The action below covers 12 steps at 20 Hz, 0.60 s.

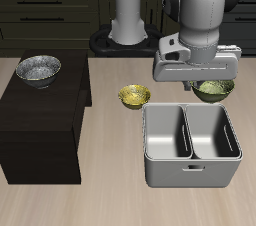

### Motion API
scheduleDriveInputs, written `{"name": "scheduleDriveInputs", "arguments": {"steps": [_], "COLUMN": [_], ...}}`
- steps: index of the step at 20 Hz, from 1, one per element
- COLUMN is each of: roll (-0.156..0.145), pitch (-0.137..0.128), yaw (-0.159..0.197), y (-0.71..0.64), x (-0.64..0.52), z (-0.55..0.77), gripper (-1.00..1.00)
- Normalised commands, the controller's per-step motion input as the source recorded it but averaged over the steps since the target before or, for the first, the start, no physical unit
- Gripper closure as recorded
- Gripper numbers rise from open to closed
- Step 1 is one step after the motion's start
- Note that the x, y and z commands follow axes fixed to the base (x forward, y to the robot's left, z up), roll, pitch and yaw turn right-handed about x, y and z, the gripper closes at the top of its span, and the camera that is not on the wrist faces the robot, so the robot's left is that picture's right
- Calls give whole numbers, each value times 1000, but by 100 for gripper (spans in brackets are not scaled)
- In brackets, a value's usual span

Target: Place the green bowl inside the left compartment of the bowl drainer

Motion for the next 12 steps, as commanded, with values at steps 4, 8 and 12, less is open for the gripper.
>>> {"name": "scheduleDriveInputs", "arguments": {"steps": [4,8,12], "roll": [-21,-54,8], "pitch": [26,46,61], "yaw": [13,1,27], "y": [-82,-114,3], "x": [59,67,8], "z": [-219,-224,-282], "gripper": [100,100,-100]}}
